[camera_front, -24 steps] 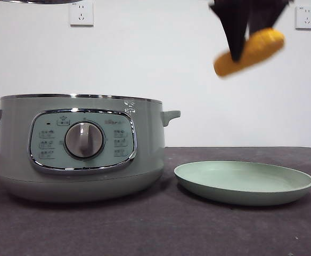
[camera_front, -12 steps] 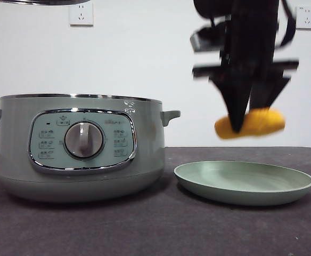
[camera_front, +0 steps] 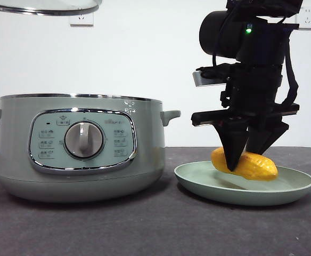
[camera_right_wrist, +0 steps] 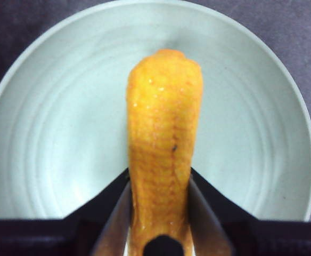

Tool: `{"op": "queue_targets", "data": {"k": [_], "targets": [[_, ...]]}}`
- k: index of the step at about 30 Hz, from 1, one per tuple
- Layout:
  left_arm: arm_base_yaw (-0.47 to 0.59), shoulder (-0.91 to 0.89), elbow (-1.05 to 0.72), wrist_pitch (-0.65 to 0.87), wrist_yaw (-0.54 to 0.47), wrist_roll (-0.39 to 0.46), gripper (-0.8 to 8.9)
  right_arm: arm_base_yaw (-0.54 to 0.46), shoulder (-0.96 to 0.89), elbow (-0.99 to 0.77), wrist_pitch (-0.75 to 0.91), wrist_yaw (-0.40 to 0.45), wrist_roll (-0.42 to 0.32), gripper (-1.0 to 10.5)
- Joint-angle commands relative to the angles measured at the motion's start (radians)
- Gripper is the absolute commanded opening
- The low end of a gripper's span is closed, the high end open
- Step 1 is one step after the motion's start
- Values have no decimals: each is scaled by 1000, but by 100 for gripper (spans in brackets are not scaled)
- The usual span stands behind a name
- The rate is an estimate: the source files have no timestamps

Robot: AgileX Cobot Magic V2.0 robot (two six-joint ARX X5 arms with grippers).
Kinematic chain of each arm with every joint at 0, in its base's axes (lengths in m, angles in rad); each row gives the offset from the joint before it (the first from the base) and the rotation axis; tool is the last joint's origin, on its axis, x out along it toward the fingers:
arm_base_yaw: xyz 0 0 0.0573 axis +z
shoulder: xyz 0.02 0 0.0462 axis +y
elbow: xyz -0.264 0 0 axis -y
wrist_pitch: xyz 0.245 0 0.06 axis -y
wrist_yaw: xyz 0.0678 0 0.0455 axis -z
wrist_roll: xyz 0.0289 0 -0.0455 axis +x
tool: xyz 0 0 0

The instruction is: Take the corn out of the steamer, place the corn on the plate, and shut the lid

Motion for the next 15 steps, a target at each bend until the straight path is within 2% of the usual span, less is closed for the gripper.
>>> {"op": "queue_targets", "data": {"k": [1,3,6,11,15], "targets": [[0,6,14,64,0,-3,-8,-10,-2,-16,18,-29,8,42],[0,19,14,72,0,-3,-8,-22,3,-22,21,-82,5,42],[0,32,14,84,2,-3,-8,-40,10,-26,20,-100,6,48],[0,44,14,95,16,-3,-8,-69,11,-26,18,-102,6,265],[0,51,14,103,53,-3,-8,-85,11,-26,16,-102,7,288]]}}
